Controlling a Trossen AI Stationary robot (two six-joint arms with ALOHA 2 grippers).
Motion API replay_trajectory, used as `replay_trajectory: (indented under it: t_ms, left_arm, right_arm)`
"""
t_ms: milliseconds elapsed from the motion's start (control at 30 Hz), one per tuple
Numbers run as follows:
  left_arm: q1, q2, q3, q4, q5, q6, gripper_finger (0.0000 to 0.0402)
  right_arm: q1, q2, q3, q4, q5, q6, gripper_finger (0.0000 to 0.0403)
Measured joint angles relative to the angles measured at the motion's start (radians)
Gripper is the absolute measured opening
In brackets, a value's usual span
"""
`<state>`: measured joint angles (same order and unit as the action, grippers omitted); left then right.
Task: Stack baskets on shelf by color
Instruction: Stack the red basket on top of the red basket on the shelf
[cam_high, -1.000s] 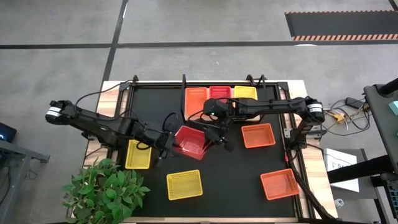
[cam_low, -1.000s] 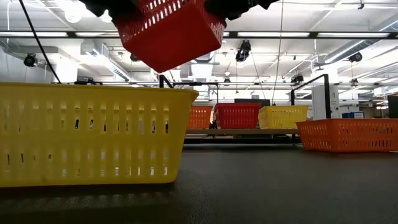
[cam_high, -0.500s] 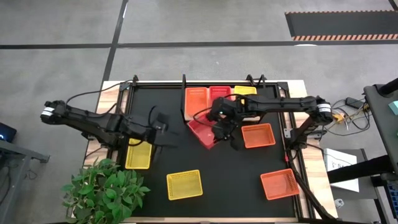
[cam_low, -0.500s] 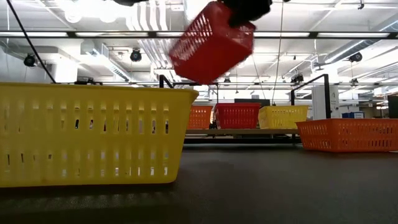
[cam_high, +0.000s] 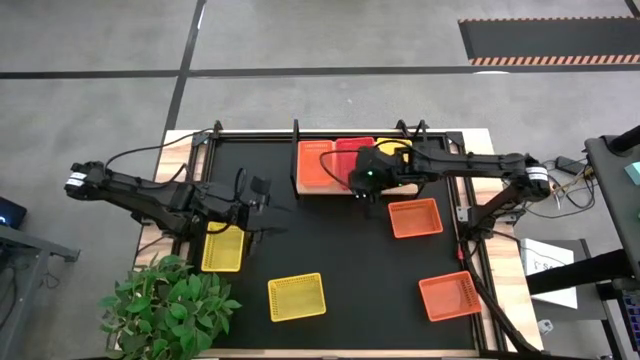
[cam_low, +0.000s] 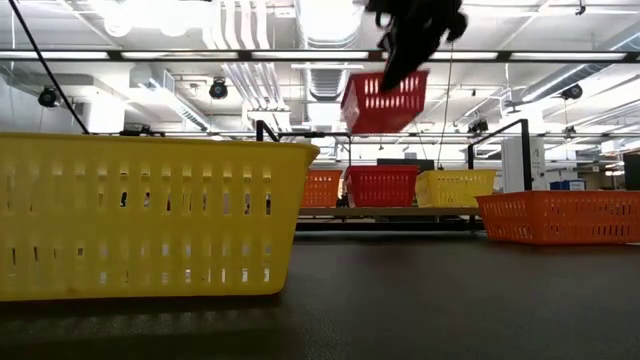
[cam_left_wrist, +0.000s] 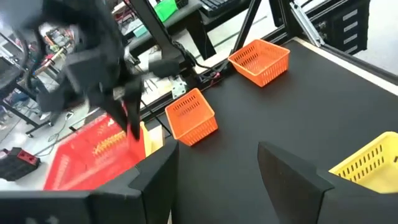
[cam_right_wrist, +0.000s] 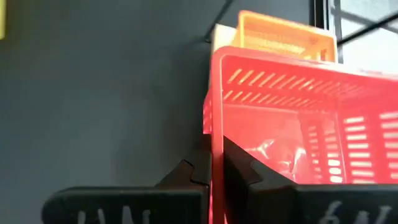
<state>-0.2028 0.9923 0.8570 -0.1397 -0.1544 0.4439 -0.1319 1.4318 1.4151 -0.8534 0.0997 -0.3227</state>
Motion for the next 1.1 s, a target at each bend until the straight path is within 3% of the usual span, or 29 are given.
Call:
replay_trajectory:
  t_ms: [367, 1100]
  left_arm:
    - [0.0, -0.004, 0.0, 0.001, -0.009, 0.008, 0.0203]
    - [0.0, 0.002, 0.0, 0.002, -0.009, -0.019, 0.0203]
  right_arm:
    - [-0.122, 0.01, -0.193, 0.303, 0.005, 0.011, 0.0008]
    - [-0.157, 0.01, -0.314, 0.425, 0.005, -0.017, 0.0008]
